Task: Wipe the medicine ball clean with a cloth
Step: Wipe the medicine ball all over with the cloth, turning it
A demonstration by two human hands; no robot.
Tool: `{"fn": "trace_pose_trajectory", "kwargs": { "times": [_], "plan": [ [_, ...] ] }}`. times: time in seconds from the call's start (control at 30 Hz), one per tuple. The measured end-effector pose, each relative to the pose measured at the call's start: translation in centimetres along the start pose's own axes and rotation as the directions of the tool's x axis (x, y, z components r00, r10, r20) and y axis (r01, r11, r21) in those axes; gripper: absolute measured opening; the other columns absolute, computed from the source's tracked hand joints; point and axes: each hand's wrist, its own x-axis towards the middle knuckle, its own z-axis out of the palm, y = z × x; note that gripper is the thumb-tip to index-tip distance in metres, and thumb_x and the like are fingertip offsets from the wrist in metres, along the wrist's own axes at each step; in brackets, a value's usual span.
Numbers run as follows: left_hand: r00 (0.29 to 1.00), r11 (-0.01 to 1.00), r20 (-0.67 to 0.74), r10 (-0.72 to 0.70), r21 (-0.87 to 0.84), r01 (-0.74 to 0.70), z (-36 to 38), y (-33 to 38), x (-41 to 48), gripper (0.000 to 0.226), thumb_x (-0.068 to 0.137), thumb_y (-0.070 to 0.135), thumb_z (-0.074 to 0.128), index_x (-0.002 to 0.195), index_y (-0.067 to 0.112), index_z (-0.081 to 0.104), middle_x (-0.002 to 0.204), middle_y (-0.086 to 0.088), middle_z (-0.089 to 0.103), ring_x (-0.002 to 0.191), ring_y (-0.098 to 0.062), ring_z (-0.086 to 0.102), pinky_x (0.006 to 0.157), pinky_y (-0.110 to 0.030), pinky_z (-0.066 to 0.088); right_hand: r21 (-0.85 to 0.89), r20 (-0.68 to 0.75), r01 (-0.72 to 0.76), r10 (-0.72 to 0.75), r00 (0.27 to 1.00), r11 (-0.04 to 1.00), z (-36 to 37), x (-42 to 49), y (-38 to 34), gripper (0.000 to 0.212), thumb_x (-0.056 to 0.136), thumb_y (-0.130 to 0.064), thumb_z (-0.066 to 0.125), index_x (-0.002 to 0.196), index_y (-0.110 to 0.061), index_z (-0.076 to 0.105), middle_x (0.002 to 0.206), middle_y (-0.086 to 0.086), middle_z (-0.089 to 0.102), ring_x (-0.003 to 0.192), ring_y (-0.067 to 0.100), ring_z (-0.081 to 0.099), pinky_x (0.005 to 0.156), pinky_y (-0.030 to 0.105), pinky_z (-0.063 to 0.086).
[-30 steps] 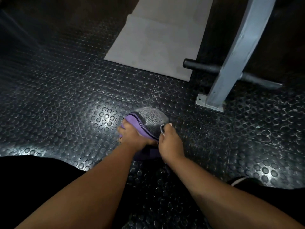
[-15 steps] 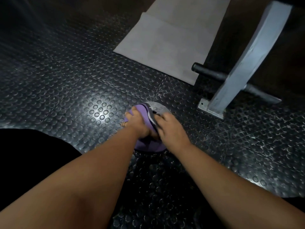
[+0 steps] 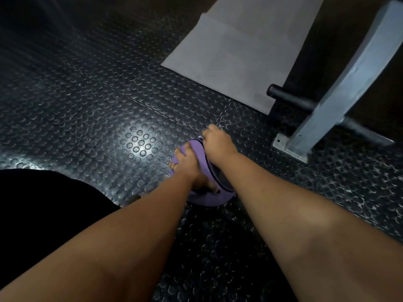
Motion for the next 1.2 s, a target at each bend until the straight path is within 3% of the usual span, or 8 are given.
{"fn": "trace_pose_trajectory", "kwargs": {
  "times": [0.13, 0.23, 0.43, 0.6, 0.77, 0.93, 1.13, 1.2],
  "plan": [
    [1.0, 0.997, 0.015, -0.01, -0.07, 0.011, -0.6, -0.5, 0.7, 0.169, 0.03, 0.039, 0.103, 0.155, 0.027, -0.011, 0.16, -0.006, -0.007, 0.147, -0.042, 0.015, 0.116, -0.058, 0.029, 0.124, -0.061, 0.074, -0.067, 0.996, 0.989, 1.0, -2.0, 0.2, 0.016, 0.093, -0.011, 0.044, 0.093, -0.001, 0.057, 0.101, 0.012, 0.052, 0.086, 0.029, 0.052, 0.065, 0.033, 0.03],
    [1.0, 0.997, 0.018, 0.002, -0.077, 0.0, -1.1, -0.9, 1.2, 0.169, 0.028, 0.039, 0.102, 0.155, 0.027, -0.009, 0.159, -0.008, -0.004, 0.146, -0.044, 0.018, 0.114, -0.06, 0.032, 0.263, -0.124, 0.111, -0.08, 0.989, 0.959, 1.8, -6.1, 1.0, 0.019, 0.091, -0.017, 0.047, 0.098, -0.005, 0.06, 0.097, 0.008, 0.055, 0.084, 0.025, 0.052, 0.07, 0.034, 0.04],
    [1.0, 1.0, 0.031, 0.006, -0.005, -0.005, -0.9, 0.0, 1.7, 0.171, 0.029, 0.043, 0.102, 0.155, 0.023, -0.012, 0.16, -0.013, -0.006, 0.146, -0.05, 0.013, 0.114, -0.06, 0.031, 0.141, -0.132, 0.163, -0.145, 0.981, 0.977, 2.3, -10.2, 3.5, 0.036, 0.083, -0.018, 0.044, 0.112, -0.002, 0.061, 0.092, 0.011, 0.054, 0.081, 0.029, 0.053, 0.071, 0.038, 0.046],
    [0.999, 1.0, 0.053, 0.001, 0.025, -0.002, -1.1, 0.3, 1.6, 0.173, 0.032, 0.043, 0.102, 0.154, 0.023, -0.019, 0.162, -0.012, -0.015, 0.149, -0.047, 0.007, 0.116, -0.06, 0.028, 0.14, -0.175, 0.127, -0.102, 0.979, 0.982, 1.0, -6.0, 2.9, 0.029, 0.092, -0.016, 0.044, 0.106, -0.002, 0.064, 0.093, 0.012, 0.056, 0.084, 0.029, 0.055, 0.072, 0.039, 0.047],
    [0.999, 1.0, 0.027, 0.02, 0.022, -0.02, -0.2, 0.2, 0.8, 0.175, 0.031, 0.043, 0.102, 0.153, 0.027, -0.021, 0.162, -0.006, -0.023, 0.15, -0.046, -0.002, 0.119, -0.062, 0.02, 0.095, -0.032, 0.009, -0.006, 0.999, 0.995, 0.5, 0.1, 3.3, 0.017, 0.092, -0.007, 0.044, 0.097, -0.001, 0.06, 0.101, 0.013, 0.051, 0.089, 0.032, 0.052, 0.07, 0.034, 0.035],
    [1.0, 1.0, 0.014, -0.01, 0.009, 0.01, -0.2, 0.3, 0.4, 0.173, 0.034, 0.042, 0.102, 0.155, 0.024, -0.021, 0.163, -0.004, -0.021, 0.151, -0.043, -0.002, 0.12, -0.06, 0.02, 0.071, 0.042, -0.043, 0.04, 0.998, 0.997, 0.7, 2.5, 3.1, 0.023, 0.091, -0.001, 0.041, 0.1, -0.001, 0.062, 0.108, 0.015, 0.054, 0.098, 0.033, 0.054, 0.076, 0.033, 0.038],
    [0.998, 0.998, 0.038, 0.05, 0.037, -0.051, -0.3, -0.2, 0.0, 0.176, 0.028, 0.042, 0.102, 0.153, 0.03, -0.021, 0.161, -0.004, -0.023, 0.15, -0.046, -0.002, 0.118, -0.062, 0.024, 0.133, -0.088, -0.011, 0.023, 0.996, 0.991, 0.4, -2.8, 3.0, 0.013, 0.091, -0.006, 0.044, 0.093, -0.002, 0.056, 0.099, 0.011, 0.051, 0.085, 0.031, 0.052, 0.069, 0.035, 0.038],
    [0.996, 0.996, 0.053, 0.065, 0.057, -0.068, -0.6, -0.1, 0.1, 0.172, 0.033, 0.04, 0.102, 0.153, 0.03, -0.021, 0.162, -0.005, -0.02, 0.149, -0.047, 0.003, 0.117, -0.061, 0.026, 0.173, -0.145, 0.003, 0.023, 0.989, 0.985, 0.5, -6.0, 2.7, 0.012, 0.09, -0.007, 0.047, 0.094, -0.002, 0.057, 0.103, 0.01, 0.053, 0.089, 0.03, 0.053, 0.073, 0.036, 0.041]
  ]
}}
